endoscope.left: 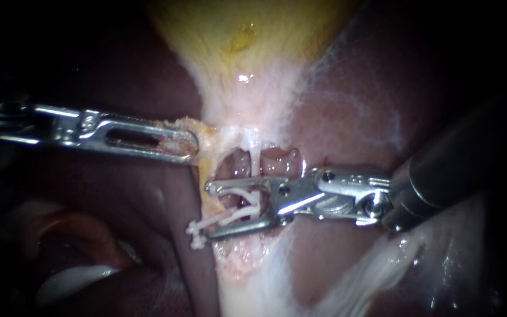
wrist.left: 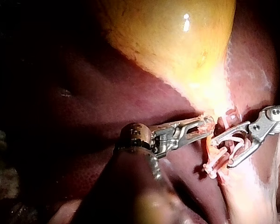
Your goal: Clipping third clip left tube
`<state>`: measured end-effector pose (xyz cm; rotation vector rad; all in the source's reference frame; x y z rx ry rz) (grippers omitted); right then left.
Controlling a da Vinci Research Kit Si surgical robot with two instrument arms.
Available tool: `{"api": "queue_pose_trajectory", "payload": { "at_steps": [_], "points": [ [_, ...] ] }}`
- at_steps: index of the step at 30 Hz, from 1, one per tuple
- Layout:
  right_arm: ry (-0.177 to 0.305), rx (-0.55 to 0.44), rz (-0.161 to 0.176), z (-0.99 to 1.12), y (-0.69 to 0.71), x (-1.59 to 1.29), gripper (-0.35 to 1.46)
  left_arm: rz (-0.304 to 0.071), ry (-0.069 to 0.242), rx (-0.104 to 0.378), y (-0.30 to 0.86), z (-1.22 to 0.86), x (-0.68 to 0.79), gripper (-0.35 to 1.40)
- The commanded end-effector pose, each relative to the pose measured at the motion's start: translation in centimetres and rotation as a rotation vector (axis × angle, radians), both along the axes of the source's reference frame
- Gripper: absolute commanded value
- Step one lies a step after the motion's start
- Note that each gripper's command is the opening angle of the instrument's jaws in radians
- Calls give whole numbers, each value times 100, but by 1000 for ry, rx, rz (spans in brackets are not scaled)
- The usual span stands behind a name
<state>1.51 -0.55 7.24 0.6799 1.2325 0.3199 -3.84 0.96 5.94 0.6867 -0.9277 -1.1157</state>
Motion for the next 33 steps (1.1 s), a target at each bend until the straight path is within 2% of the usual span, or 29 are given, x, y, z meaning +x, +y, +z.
{"api": "queue_pose_trajectory", "payload": {
  "at_steps": [1,16,33],
  "points": [
    [0,0,0,0,0,0,44,0,0,0,0,0,0,-35],
    [0,1,0,1,2,-2,44,0,0,0,0,-1,1,-35],
    [-11,16,13,15,17,-14,44,-1,1,1,-2,-4,0,-35]
  ]
}}
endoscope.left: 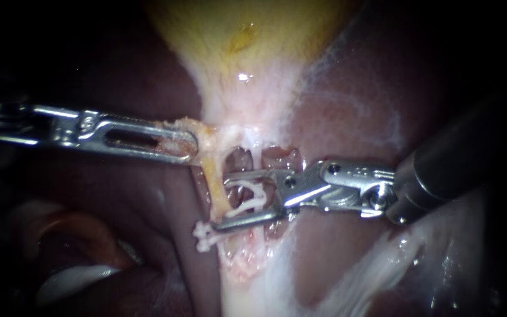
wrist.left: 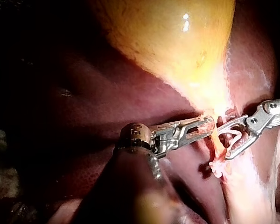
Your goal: Clipping third clip left tube
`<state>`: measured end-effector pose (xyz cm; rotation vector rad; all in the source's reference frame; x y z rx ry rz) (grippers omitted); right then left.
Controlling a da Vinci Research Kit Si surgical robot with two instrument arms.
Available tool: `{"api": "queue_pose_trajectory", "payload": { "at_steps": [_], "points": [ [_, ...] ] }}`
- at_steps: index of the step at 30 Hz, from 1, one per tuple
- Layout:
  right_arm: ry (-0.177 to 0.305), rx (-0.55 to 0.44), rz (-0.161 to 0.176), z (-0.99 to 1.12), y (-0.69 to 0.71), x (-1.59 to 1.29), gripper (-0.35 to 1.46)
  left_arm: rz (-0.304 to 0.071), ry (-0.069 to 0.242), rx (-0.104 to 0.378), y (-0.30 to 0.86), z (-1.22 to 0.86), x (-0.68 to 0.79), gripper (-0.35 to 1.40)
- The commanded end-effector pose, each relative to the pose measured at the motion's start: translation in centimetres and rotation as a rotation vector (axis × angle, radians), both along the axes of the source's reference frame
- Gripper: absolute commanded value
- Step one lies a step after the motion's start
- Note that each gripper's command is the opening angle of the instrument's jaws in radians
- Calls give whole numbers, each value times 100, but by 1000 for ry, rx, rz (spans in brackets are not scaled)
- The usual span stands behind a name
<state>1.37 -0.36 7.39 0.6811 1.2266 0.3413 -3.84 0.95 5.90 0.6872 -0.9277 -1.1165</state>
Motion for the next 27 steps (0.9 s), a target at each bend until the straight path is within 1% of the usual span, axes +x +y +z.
{"api": "queue_pose_trajectory", "payload": {
  "at_steps": [1,7,8,14,18,23,27],
  "points": [
    [-1,3,0,1,0,0,44,-1,1,0,0,-1,0,-35],
    [-8,19,7,1,0,3,44,1,0,1,-1,-2,-2,-35],
    [-8,20,3,0,0,5,44,1,0,1,-1,-2,-2,-35],
    [4,61,5,-4,-1,16,44,2,-2,2,-1,-2,-3,-35],
    [32,96,14,-3,0,25,44,2,-2,2,-1,-2,-3,-35],
    [84,147,15,-3,3,36,44,2,-2,2,-1,-2,-3,-35],
    [116,182,25,-7,8,41,44,2,-2,2,-1,-1,-3,-35]
  ]
}}
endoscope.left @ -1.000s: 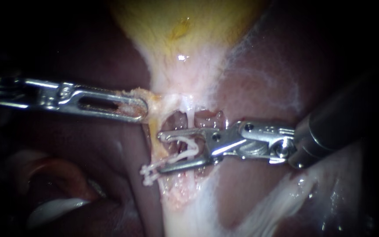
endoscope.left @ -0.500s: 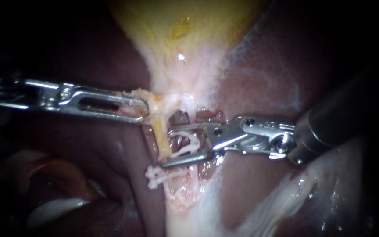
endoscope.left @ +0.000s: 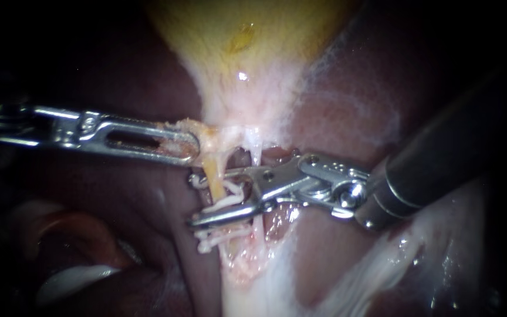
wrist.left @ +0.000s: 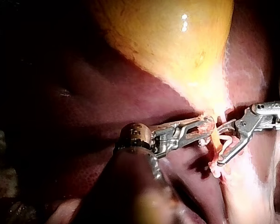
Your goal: Clipping third clip left tube
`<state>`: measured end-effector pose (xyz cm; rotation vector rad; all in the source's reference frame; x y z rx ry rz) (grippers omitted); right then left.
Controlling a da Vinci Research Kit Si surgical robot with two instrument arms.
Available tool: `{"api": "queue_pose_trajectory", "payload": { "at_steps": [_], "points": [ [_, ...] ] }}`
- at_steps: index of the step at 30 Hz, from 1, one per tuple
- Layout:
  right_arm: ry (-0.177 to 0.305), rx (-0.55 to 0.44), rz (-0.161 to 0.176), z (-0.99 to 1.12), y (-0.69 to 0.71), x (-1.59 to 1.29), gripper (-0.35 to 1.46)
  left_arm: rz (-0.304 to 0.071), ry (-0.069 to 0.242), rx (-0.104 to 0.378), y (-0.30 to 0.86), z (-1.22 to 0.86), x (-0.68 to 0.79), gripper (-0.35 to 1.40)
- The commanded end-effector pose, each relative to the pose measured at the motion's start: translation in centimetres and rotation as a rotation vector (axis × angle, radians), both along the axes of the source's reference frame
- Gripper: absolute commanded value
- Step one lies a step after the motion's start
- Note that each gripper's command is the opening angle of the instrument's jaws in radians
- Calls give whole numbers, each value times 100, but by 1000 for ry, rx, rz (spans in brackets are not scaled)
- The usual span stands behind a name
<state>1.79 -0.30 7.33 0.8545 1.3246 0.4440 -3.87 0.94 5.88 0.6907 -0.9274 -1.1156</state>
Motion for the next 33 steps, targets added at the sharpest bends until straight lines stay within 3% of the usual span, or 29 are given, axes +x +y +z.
{"api": "queue_pose_trajectory", "payload": {
  "at_steps": [1,8,16,18,21,24,33],
  "points": [
    [6,7,7,-4,4,0,44,0,0,0,0,1,0,-35],
    [28,29,25,-15,20,-2,43,0,0,0,0,1,0,-35],
    [24,47,25,-16,21,-3,38,1,-1,0,1,2,0,-35],
    [20,64,23,-17,20,-7,24,1,-1,0,1,3,1,-35],
    [23,70,20,-17,18,-16,-31,2,-1,0,2,4,2,-35],
    [0,119,13,-15,18,-21,-35,2,-1,0,2,5,2,-35],
    [-9,116,5,-12,18,-22,-35,2,-1,-1,3,5,2,-35]
  ]
}}
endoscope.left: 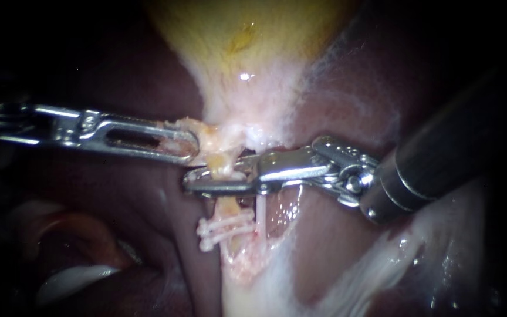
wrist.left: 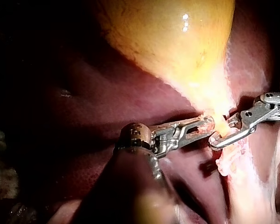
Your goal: Clipping third clip left tube
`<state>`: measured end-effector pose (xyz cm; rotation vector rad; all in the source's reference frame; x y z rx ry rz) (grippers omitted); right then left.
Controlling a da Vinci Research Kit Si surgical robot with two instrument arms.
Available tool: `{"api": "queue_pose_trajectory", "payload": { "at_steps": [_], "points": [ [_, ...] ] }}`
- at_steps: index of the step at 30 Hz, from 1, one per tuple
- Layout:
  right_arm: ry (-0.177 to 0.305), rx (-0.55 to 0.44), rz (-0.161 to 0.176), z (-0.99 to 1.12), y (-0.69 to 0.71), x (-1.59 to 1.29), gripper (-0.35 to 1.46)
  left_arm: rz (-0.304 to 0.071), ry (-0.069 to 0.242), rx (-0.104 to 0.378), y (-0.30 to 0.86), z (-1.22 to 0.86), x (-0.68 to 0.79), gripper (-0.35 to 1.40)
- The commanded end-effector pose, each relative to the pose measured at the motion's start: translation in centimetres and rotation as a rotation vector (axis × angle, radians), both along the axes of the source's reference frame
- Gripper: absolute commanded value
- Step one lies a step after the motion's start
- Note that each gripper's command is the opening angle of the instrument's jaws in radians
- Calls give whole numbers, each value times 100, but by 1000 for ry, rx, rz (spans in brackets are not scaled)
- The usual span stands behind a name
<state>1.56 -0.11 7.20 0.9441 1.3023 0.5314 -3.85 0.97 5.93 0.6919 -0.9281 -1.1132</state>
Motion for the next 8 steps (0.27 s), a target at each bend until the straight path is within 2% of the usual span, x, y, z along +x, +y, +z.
{"api": "queue_pose_trajectory", "payload": {
  "at_steps": [1,8],
  "points": [
    [0,0,0,1,0,0,-35,0,0,0,0,0,0,-35],
    [0,0,0,2,1,-2,-35,0,0,0,0,1,0,-35]
  ]
}}
